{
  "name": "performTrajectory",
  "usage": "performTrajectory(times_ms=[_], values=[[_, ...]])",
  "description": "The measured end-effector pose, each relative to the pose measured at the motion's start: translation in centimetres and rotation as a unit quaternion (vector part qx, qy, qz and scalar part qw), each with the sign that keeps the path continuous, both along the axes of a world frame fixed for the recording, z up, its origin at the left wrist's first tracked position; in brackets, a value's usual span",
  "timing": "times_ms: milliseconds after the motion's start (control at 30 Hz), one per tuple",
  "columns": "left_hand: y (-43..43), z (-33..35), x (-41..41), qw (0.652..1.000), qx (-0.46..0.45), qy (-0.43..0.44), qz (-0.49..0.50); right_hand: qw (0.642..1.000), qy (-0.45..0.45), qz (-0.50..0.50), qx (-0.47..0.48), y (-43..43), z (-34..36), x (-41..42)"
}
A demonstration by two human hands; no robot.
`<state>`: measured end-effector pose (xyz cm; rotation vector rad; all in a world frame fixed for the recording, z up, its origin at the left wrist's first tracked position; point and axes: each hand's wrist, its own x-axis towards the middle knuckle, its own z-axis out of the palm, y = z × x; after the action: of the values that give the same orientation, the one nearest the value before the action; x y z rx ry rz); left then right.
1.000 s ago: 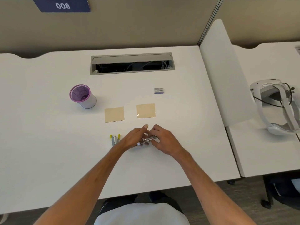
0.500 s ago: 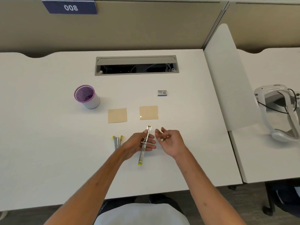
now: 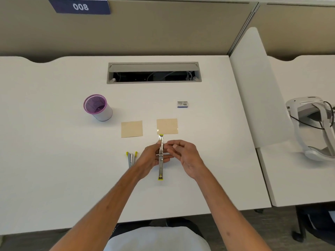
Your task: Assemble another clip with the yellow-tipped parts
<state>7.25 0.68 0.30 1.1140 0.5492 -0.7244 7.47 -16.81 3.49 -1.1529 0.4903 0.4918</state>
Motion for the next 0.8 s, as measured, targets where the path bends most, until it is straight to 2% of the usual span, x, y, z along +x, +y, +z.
performTrajectory(times_ms=[133,300,433,567,800], values=[[0.0,0.5,0.2,0.999,-0.021,0.001,0.024,0.993,-0.059,0.003,-0.103,0.3,0.2,0.2],[-0.2,0.8,0.4,0.999,-0.036,0.002,0.028,0.974,-0.086,-0.007,-0.21,0.4,0.1,0.1],[-0.4,1.0,0.6,0.997,-0.063,0.014,0.047,0.958,-0.112,-0.015,-0.262,0.4,-0.6,-0.2],[-0.3,0.9,0.8,0.997,-0.049,0.007,0.061,0.95,-0.11,0.018,-0.293,0.6,-1.0,0.0],[0.0,1.0,0.8,0.997,-0.04,0.004,0.061,0.855,-0.172,0.121,-0.474,1.5,0.1,0.4]])
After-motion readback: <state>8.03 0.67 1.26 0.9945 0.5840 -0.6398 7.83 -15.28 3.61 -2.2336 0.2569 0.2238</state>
